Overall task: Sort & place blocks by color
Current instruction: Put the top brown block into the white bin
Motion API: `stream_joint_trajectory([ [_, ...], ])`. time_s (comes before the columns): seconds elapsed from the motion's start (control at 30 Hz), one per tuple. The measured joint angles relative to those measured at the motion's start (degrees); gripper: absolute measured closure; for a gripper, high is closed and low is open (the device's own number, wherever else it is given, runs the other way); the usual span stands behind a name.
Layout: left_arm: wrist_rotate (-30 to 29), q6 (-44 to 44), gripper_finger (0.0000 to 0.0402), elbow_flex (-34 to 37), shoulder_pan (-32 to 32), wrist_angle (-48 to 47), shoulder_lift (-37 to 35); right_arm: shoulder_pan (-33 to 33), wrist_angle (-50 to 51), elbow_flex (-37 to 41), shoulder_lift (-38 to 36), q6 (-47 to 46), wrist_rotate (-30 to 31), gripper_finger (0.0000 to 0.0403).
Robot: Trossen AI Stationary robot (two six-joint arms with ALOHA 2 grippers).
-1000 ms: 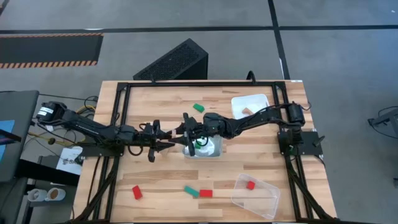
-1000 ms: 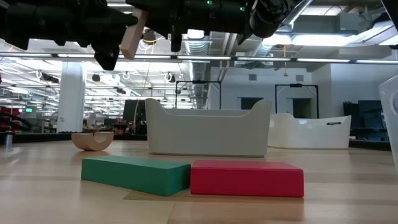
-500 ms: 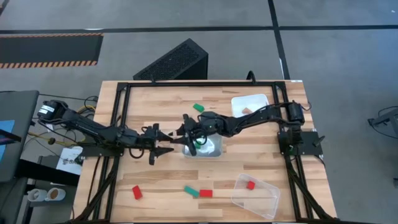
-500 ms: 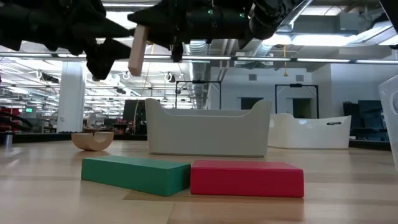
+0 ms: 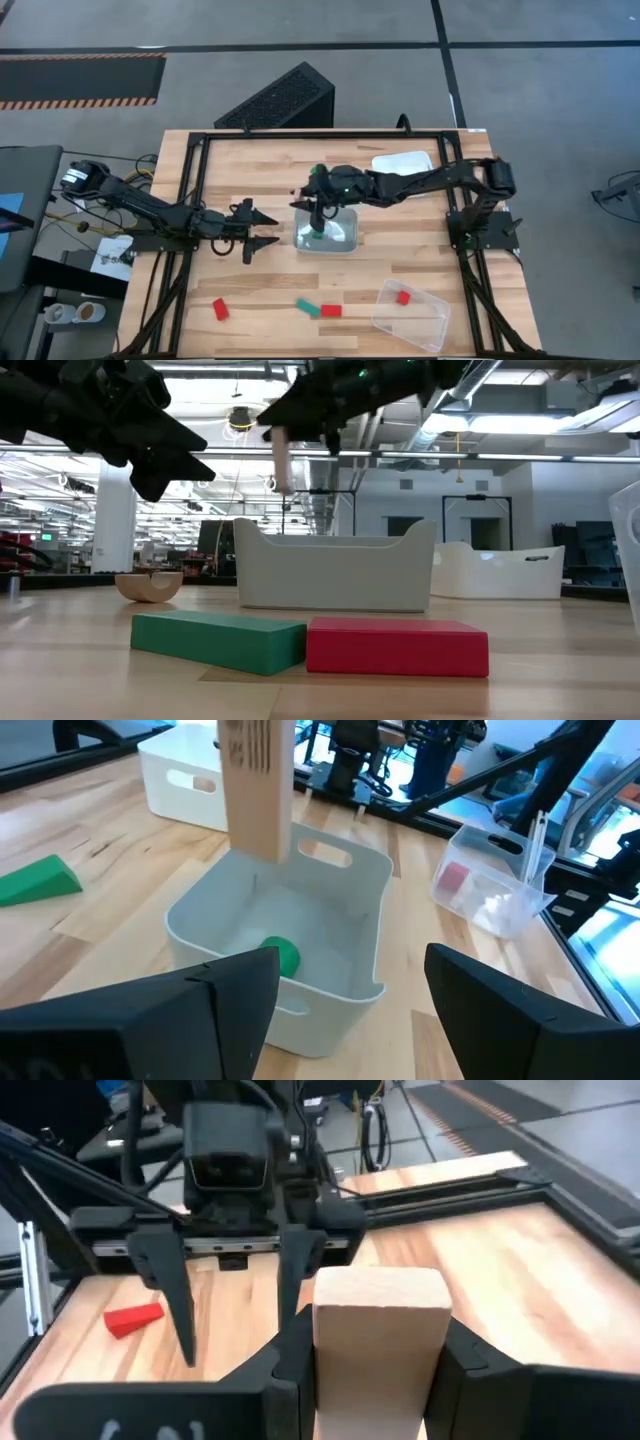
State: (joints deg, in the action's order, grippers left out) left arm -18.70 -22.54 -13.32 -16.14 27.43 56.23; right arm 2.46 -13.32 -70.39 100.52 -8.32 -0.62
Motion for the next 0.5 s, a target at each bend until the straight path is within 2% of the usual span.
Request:
stream_joint_trajectory([
  [0.27, -0.65, 0.21, 0.0165, 0.00, 0.00, 0.43, 0.00, -2.14, 0.23, 4.31, -6.33, 0.76, 2.66, 0.0275],
  [0.37, -1.38, 0.21, 0.0165, 0.00, 0.02, 0.50, 0.00, -1.08, 0.07, 7.60, -8.60, -0.21, 4.20, 0.0266],
  [0.5, -1.82, 0.59, 0.0165, 0.00, 0.02, 0.74, 0.00, 1.43, -1.74, 13.71, -12.57, -1.21, 6.08, 0.0277],
])
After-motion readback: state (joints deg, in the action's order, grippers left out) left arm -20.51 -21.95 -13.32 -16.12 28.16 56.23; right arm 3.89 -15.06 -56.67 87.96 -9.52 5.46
